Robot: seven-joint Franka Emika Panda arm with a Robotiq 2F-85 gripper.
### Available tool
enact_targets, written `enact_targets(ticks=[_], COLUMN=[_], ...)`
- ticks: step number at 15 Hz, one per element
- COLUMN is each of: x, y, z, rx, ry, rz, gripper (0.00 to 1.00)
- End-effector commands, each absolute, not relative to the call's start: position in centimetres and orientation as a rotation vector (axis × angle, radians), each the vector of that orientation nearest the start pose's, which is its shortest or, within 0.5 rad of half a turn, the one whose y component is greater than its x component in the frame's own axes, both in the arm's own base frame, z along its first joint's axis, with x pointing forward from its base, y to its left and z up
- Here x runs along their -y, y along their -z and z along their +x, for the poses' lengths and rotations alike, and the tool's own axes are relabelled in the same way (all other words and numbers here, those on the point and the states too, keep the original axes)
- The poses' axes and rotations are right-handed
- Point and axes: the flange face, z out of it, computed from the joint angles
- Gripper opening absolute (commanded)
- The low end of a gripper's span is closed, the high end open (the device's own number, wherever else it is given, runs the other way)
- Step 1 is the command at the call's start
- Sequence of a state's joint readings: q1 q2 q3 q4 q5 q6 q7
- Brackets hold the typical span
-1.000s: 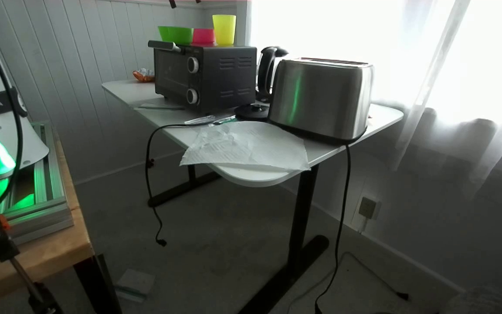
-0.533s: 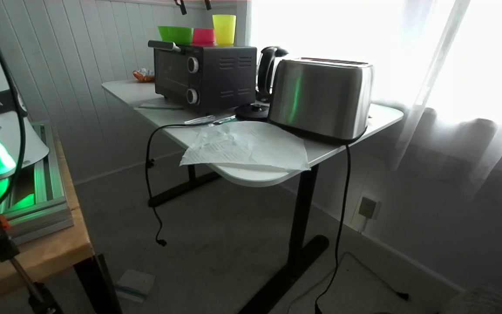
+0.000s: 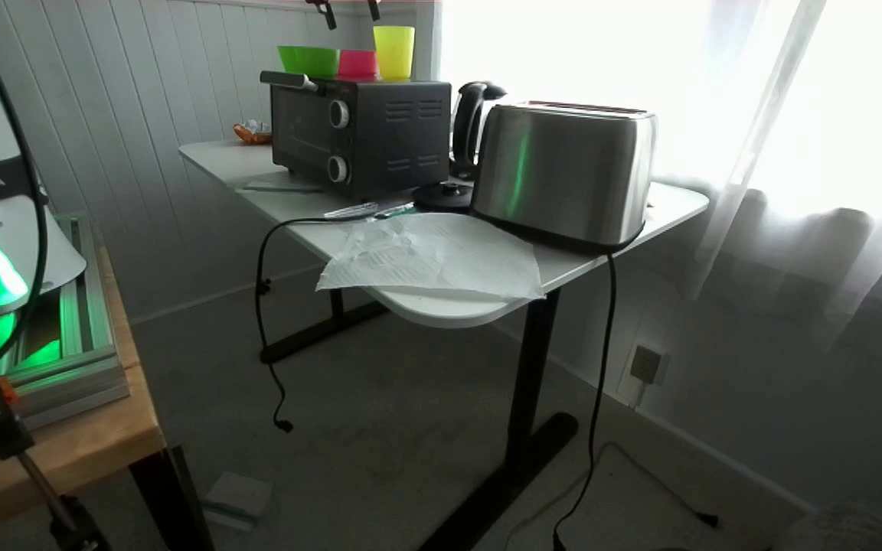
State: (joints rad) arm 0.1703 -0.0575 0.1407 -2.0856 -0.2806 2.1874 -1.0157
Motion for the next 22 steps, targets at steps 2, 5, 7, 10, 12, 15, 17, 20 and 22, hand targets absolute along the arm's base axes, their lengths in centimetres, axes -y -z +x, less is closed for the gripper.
enact_targets(ticks=[2, 5, 7, 10, 12, 15, 17, 20, 22], x=[-16.13, -16.21, -16.24, -16.25, -16.33, -16.45, -16.53, -16.63, -16.72], y=[-46.95, -47.04, -46.90, -46.80, -46.80, -46.71, -46.65, -46.70, -46.65], z=[53.04, 52.93, 52.86, 52.71, 52.64, 52.69, 52.65, 52.62, 52.60], rx=[2.243, 2.207, 2.180, 2.139, 2.107, 2.064, 2.031, 1.991, 1.976], ry=[0.113, 0.093, 0.065, 0.033, 0.038, 0.069, 0.074, 0.083, 0.081], rz=[-2.639, -2.691, -2.716, -2.747, -2.768, -2.803, -2.829, -2.870, -2.881], gripper=[1.00, 1.00, 1.00, 1.00, 1.00, 1.00, 1.00, 1.00, 1.00])
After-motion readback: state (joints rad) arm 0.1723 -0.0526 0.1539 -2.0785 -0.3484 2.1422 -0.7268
